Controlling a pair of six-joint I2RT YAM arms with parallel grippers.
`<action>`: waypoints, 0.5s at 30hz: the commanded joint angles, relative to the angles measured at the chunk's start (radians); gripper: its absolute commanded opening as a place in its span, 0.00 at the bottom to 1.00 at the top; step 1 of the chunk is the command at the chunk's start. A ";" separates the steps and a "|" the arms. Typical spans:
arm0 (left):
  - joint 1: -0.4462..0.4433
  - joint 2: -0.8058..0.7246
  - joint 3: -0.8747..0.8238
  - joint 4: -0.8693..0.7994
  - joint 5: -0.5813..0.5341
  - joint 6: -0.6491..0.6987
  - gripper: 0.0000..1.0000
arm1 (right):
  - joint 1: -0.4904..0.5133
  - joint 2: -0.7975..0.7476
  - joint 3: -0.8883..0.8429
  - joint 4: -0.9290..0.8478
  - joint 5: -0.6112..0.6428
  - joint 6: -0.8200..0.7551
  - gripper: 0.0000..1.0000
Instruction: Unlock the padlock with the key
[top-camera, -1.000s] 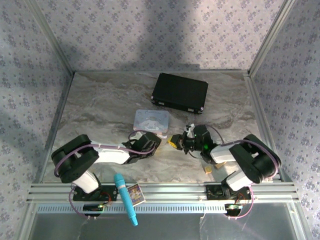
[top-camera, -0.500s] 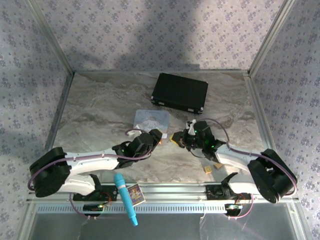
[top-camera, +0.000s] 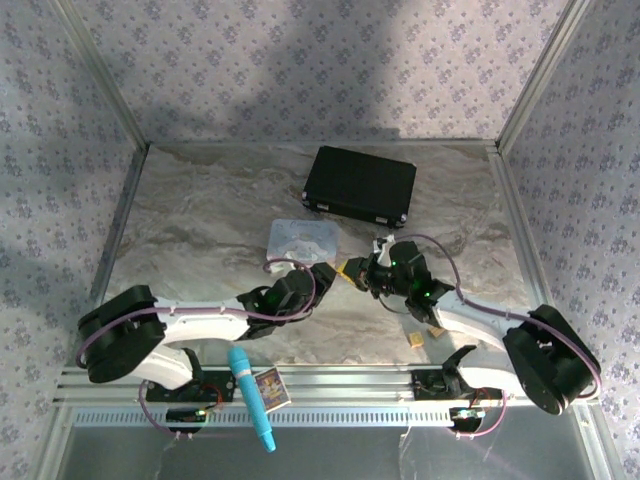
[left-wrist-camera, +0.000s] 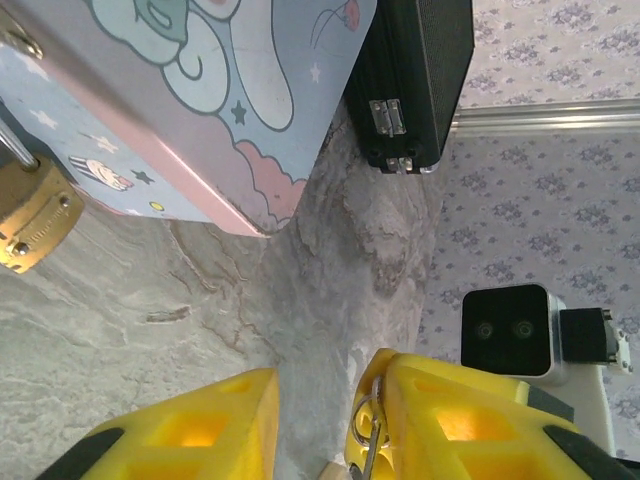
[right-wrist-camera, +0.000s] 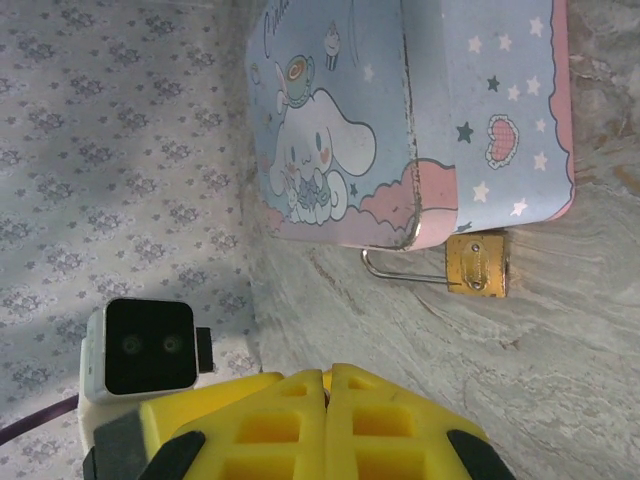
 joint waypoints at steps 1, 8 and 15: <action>-0.008 0.013 0.010 0.049 0.015 -0.015 0.30 | 0.007 -0.013 -0.001 0.031 0.027 0.025 0.00; -0.011 0.001 0.000 0.046 -0.006 -0.008 0.12 | 0.013 -0.013 -0.005 0.028 0.024 0.019 0.00; -0.010 0.008 0.000 0.062 0.021 -0.015 0.04 | 0.016 -0.018 -0.006 0.026 0.032 0.016 0.00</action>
